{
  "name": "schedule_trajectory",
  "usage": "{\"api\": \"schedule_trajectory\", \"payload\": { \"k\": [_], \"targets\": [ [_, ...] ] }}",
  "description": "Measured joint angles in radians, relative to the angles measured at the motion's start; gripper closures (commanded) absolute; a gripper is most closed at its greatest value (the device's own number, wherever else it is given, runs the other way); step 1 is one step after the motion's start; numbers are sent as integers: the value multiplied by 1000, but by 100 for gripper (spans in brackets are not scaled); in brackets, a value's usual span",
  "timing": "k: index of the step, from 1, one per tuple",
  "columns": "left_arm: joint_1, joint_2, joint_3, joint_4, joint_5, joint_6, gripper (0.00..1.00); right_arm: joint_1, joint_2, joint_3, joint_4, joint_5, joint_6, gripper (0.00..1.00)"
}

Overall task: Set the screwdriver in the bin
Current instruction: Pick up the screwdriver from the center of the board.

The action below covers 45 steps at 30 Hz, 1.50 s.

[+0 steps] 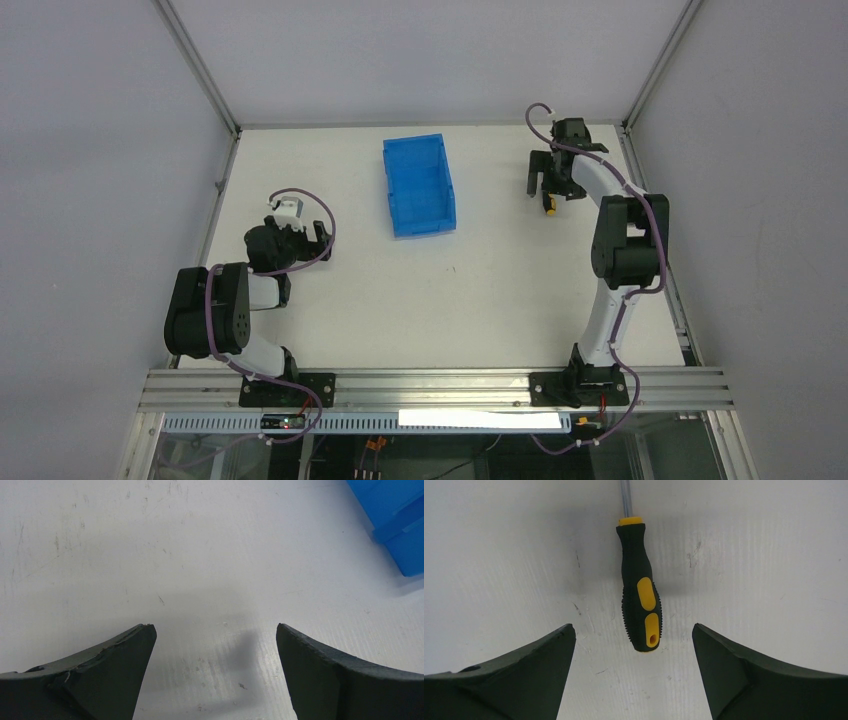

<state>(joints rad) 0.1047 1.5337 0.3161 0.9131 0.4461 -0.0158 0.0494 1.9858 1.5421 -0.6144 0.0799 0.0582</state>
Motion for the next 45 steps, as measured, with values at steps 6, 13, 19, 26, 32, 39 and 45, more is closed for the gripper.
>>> {"api": "schedule_trajectory", "payload": {
  "k": [6,13,19,26,32,39,45],
  "targets": [
    [0,0,0,0,0,0,1,0,63,-2,0,14,-1,29],
    [0,0,0,0,0,0,1,0,101,8,-4,16,-3,56],
    [0,0,0,0,0,0,1,0,117,35,-10,23,-7,81],
    [0,0,0,0,0,0,1,1,117,40,-16,55,-15,87],
    [0,0,0,0,0,0,1,7,29,30,-40,87,-16,94],
    [0,0,0,0,0,0,1,14,-214,51,-87,120,-23,98],
    [0,0,0,0,0,0,1,18,-341,180,-158,126,-23,98]
  ]
}}
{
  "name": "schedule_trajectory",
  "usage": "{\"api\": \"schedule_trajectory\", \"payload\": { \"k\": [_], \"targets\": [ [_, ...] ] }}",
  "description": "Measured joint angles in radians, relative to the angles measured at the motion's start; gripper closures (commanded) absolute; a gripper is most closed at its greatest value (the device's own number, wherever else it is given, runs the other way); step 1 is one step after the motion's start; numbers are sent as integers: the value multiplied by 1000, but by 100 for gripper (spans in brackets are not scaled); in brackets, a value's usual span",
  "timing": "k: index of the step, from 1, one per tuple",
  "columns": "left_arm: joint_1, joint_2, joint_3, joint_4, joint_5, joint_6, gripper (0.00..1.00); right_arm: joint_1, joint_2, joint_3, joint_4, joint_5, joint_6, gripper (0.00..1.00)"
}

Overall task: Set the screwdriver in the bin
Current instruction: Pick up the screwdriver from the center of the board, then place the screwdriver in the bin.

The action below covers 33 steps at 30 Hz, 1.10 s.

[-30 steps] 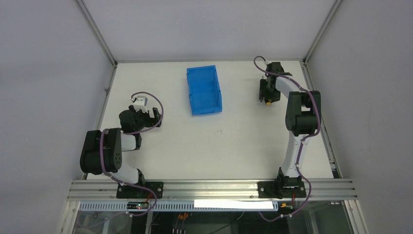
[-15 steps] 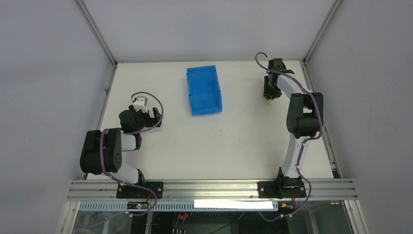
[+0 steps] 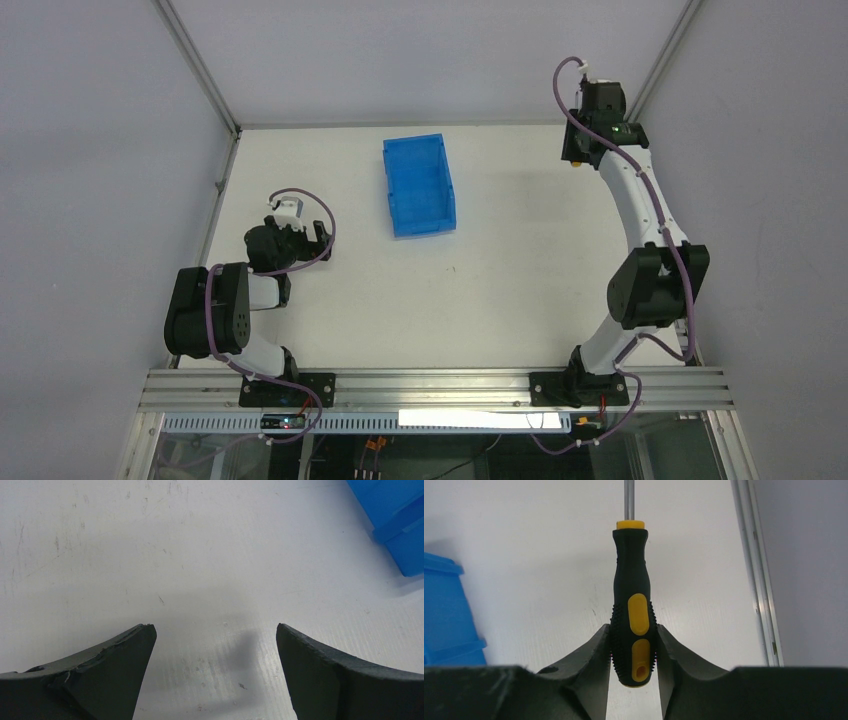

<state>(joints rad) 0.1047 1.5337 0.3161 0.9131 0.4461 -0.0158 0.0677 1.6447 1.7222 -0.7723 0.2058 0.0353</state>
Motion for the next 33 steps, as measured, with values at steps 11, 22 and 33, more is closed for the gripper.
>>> {"api": "schedule_trajectory", "payload": {
  "k": [11,22,33],
  "targets": [
    [0,0,0,0,0,0,1,56,-77,200,-151,27,14,99],
    [0,0,0,0,0,0,1,300,-69,280,-213,106,69,99],
    [0,0,0,0,0,0,1,563,96,411,-214,184,108,99]
  ]
}}
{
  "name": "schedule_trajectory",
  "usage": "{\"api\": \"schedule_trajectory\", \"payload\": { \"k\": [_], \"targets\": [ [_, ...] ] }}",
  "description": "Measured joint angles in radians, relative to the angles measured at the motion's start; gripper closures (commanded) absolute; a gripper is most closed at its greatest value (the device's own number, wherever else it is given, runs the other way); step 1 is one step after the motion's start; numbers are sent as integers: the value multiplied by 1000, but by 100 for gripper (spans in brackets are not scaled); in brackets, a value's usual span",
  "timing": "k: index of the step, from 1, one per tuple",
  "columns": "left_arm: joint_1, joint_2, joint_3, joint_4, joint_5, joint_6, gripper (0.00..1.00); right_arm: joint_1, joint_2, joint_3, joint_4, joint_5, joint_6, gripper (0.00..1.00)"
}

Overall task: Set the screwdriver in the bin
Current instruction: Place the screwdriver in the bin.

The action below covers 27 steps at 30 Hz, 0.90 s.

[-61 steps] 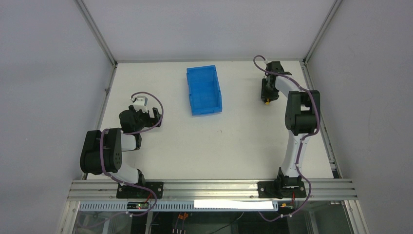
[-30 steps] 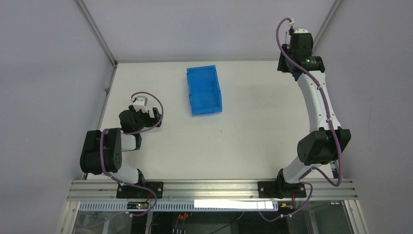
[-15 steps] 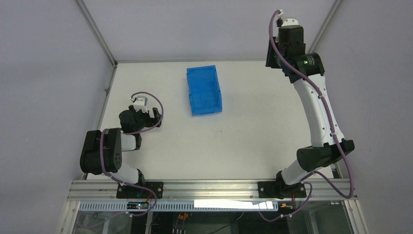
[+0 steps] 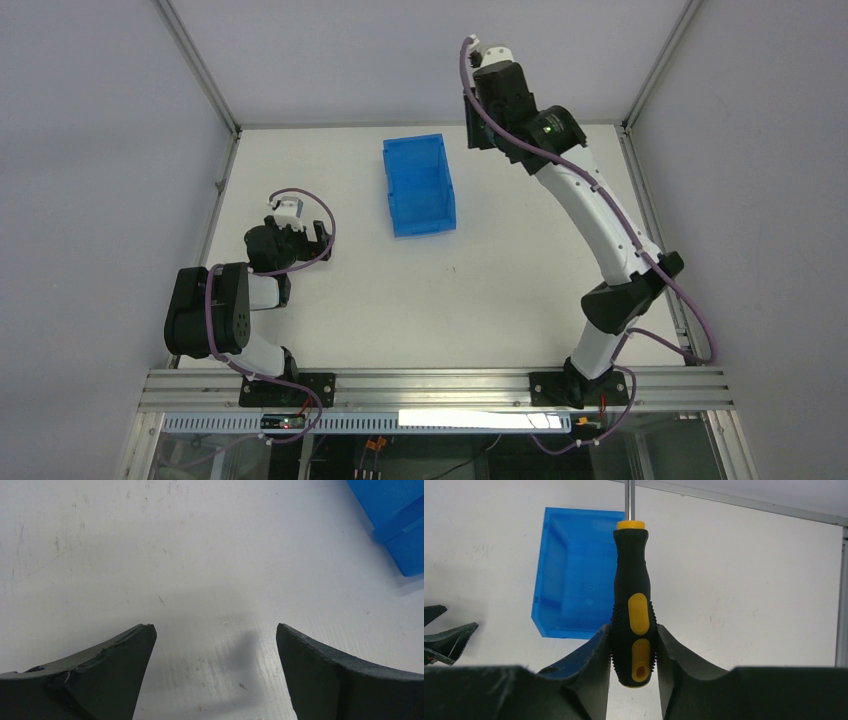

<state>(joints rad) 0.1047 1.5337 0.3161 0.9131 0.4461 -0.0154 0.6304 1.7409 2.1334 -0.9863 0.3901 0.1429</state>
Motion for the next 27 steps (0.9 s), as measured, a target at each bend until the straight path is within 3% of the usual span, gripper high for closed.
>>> {"api": "schedule_trajectory", "payload": {
  "k": [9,14,27],
  "targets": [
    [0,0,0,0,0,0,1,179,137,90,35,56,41,99],
    [0,0,0,0,0,0,1,200,163,84,77,49,40,99],
    [0,0,0,0,0,0,1,194,162,-340,370,-14,-37,99]
  ]
}}
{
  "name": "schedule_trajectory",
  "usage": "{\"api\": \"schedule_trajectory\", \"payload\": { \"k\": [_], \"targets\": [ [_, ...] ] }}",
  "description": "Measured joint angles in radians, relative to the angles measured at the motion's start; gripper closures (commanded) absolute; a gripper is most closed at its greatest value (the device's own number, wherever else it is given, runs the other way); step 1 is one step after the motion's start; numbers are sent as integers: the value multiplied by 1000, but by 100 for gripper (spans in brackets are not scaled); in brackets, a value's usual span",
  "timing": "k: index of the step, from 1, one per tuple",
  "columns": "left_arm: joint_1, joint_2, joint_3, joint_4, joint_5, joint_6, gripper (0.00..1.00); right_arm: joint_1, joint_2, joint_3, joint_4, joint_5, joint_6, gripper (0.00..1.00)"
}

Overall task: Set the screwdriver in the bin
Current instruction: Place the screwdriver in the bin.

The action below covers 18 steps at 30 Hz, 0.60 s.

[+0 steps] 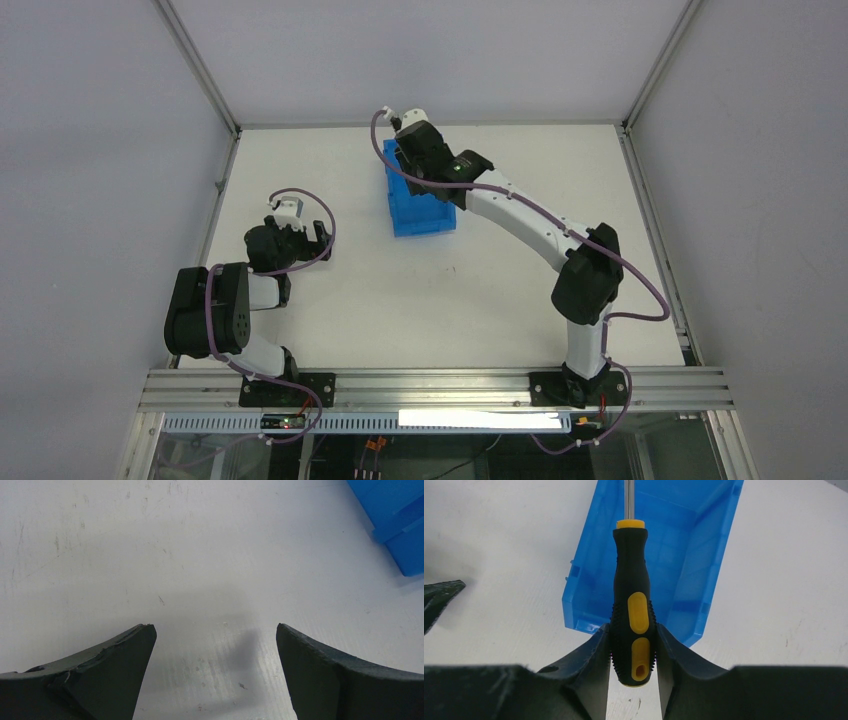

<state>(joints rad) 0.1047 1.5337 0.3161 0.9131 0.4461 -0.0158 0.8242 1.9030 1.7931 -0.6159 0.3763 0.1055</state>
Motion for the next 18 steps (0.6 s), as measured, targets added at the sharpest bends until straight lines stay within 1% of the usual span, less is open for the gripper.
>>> {"api": "schedule_trajectory", "payload": {
  "k": [4,13,14,18],
  "targets": [
    [0,0,0,0,0,0,1,-2,7,-74,66,-2,-7,100],
    [0,0,0,0,0,0,1,-21,103,-142,196,-8,-8,99],
    [0,0,0,0,0,0,1,-24,116,-152,208,-10,-8,99],
    [0,0,0,0,0,0,1,-39,150,-180,238,-24,-8,91]
  ]
}}
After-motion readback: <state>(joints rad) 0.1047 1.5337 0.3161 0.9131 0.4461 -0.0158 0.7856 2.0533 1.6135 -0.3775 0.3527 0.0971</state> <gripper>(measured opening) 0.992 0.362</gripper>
